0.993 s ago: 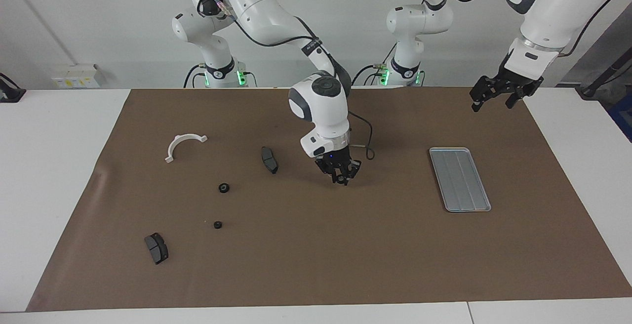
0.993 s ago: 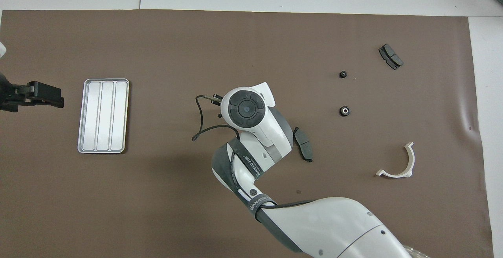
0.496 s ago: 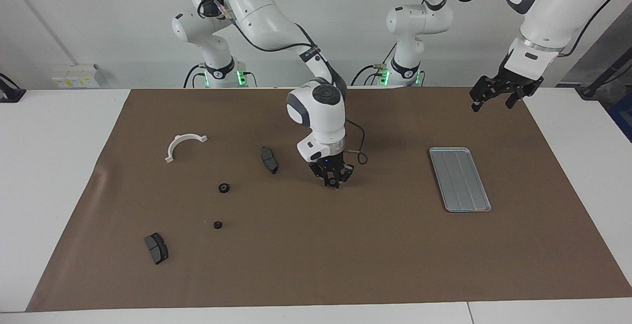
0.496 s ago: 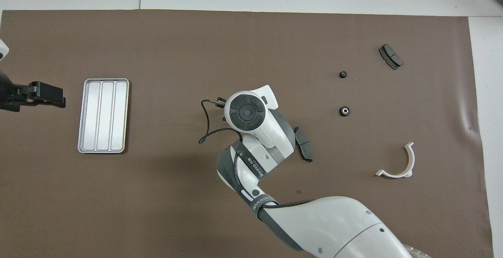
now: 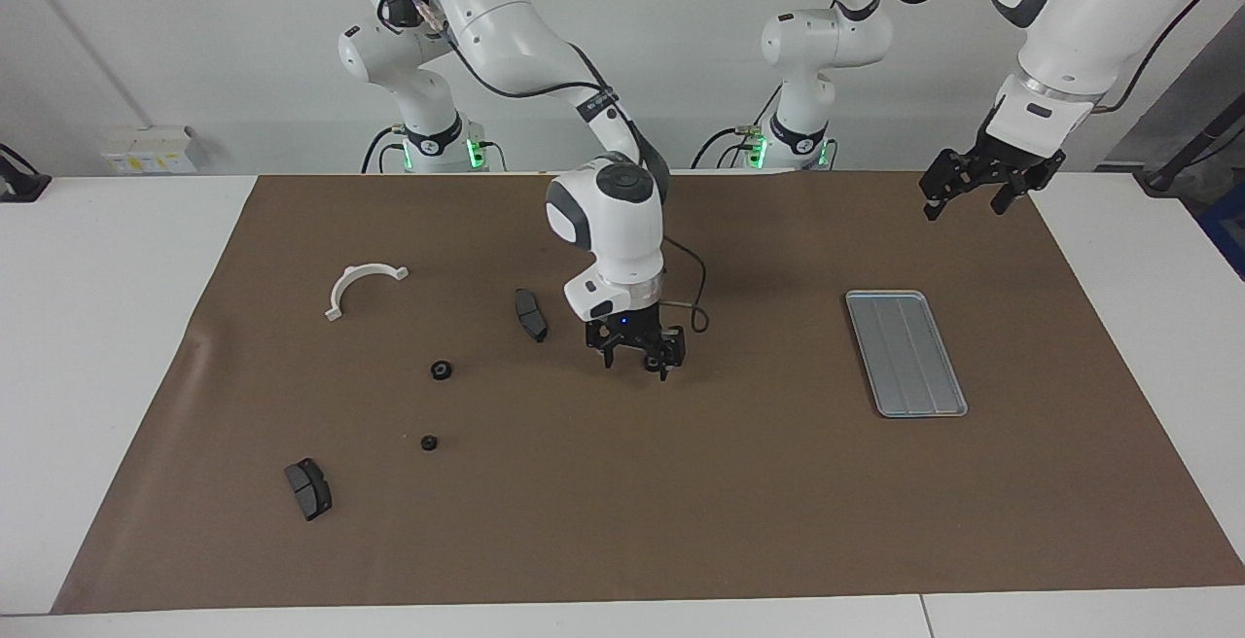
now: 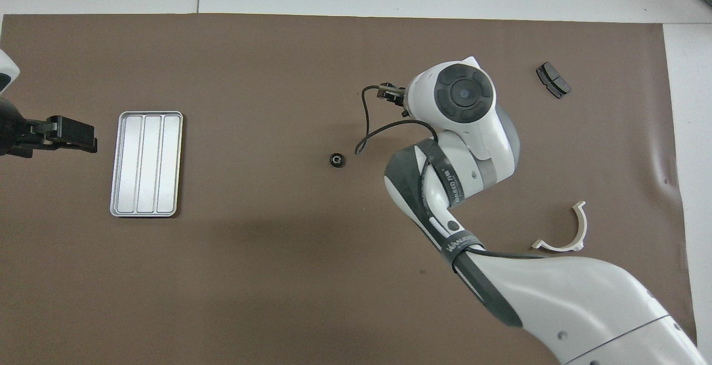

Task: Pick bearing gear from pile to tray

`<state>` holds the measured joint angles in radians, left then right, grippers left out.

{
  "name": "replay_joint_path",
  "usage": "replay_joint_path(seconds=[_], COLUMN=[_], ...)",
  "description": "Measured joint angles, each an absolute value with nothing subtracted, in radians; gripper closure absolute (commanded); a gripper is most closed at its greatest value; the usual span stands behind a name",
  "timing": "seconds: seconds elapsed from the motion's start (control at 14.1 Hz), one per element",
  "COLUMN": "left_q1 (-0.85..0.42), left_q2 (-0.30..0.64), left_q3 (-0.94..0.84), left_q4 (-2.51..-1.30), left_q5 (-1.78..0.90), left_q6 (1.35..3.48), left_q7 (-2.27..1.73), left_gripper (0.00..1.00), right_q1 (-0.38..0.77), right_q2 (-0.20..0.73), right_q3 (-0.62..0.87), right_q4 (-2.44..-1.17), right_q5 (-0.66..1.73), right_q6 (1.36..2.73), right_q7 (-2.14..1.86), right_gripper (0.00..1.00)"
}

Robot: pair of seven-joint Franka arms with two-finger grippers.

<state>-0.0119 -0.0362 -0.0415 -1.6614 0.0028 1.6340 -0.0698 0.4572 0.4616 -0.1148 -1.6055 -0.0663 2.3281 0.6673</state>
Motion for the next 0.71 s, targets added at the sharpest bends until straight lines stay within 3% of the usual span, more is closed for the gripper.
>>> replay_joint_path(seconds=[0.35,0.71], left_q1=[-0.048,-0.232], left_q2=[-0.036,-0.012], left_q3=[-0.047,-0.054], left_q4=[-1.667,-1.699], left_q5=[0.003,-0.001], left_q6=[1.643,1.742], left_q7=[-0.076,-0.298], left_gripper=[0.00,0.00], right_q1=[0.276,0.225], right_q2=[0.463,0.524], right_q3=[-0.111,-0.105], right_q4=[-1.620,-1.627], right_q5=[-0.048,0.021], right_q6=[2.323,2.320], right_q7=[0.198,0.074], right_gripper=[0.00,0.00])
